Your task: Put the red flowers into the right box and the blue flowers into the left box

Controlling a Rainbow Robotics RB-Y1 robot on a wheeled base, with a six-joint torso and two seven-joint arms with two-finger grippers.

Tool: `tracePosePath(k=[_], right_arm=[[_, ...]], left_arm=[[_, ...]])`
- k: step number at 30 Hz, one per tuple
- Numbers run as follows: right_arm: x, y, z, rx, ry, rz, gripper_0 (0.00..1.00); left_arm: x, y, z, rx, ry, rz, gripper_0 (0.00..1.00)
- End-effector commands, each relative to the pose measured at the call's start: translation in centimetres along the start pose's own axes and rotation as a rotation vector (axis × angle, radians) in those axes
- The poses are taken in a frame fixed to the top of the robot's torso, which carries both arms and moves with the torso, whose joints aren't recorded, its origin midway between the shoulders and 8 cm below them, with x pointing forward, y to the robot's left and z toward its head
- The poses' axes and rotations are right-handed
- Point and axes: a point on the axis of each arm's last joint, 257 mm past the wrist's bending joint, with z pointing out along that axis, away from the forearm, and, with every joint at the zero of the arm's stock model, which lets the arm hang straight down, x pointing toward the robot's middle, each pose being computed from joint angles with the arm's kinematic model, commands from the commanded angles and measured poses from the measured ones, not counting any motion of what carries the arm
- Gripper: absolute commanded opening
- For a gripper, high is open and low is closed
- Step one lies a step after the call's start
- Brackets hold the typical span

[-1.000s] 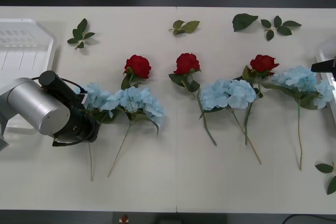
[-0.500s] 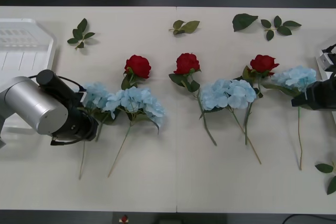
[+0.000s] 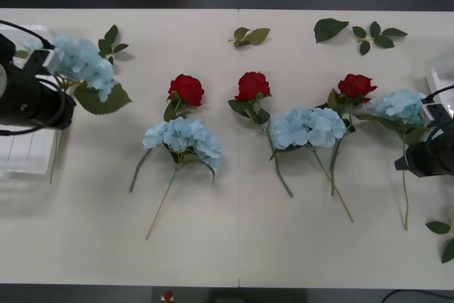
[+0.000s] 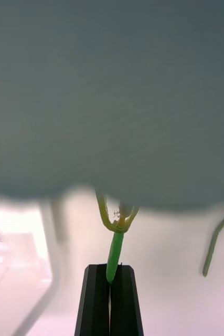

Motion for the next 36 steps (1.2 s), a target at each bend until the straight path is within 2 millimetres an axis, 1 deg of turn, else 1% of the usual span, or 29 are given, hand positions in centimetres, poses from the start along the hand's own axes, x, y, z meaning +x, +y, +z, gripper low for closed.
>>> tracePosePath(k=[1,2,3,6,12,14,15,16,18,23,27,28,31,35,36], right_arm=[[-1.7,-0.4,0.1,0.009,-0.040,0.017,0.96],[-1.8,-0.4,0.5,0.008,-0.047,0.022,0.96],[-1.9,-0.4,0.7,0.006,-0.049,0.023,0.96],[-2.0,-1.1,1.3,0.012,-0.058,0.034,0.96],[-2.1,-1.7,2.2,0.011,-0.072,0.041,0.96],[-2.0,-1.7,2.7,0.005,-0.079,0.042,0.96],[-2.0,-1.7,2.9,0.003,-0.080,0.042,0.96],[-2.0,-1.6,3.3,-0.001,-0.084,0.044,0.96],[-2.3,-1.3,3.6,-0.008,-0.095,0.046,0.96],[-2.5,-0.9,4.4,-0.021,-0.111,0.051,0.96],[-2.7,-0.4,4.7,-0.031,-0.120,0.047,0.96],[-2.8,-0.4,4.7,-0.029,-0.124,0.042,0.96],[-2.8,-0.2,4.9,-0.031,-0.125,0.036,0.95],[-2.8,0.2,5.2,-0.038,-0.129,0.034,0.84],[-2.9,0.3,5.3,-0.040,-0.135,0.034,0.79]], left_arm=[[-2.9,1.5,-2.2,-0.011,-0.059,0.052,0.00],[-3.6,2.4,-2.6,-0.007,-0.066,0.053,0.00],[-3.9,3.0,-2.7,-0.006,-0.067,0.054,0.00],[-5.4,5.5,-3.2,0.020,-0.067,0.057,0.00],[-7.3,9.8,-3.8,0.079,-0.027,0.072,0.00],[-8.1,11.2,-4.0,0.093,-0.022,0.078,0.00],[-8.2,11.6,-4.0,0.097,-0.018,0.078,0.00],[-8.8,12.7,-4.2,0.101,-0.025,0.082,0.00],[-9.2,14.0,-4.2,0.102,-0.035,0.083,0.00],[-10.2,17.7,-4.1,0.043,-0.081,0.101,0.00],[-11.3,21.3,-3.8,-0.079,-0.130,0.104,0.00],[-11.3,22.1,-3.6,-0.110,-0.132,0.109,0.00],[-11.0,23.1,-2.8,-0.156,-0.122,0.117,0.00],[-10.0,24.2,-1.1,-0.204,-0.099,0.119,0.00],[-9.7,24.3,-0.3,-0.221,-0.091,0.132,0.00]])
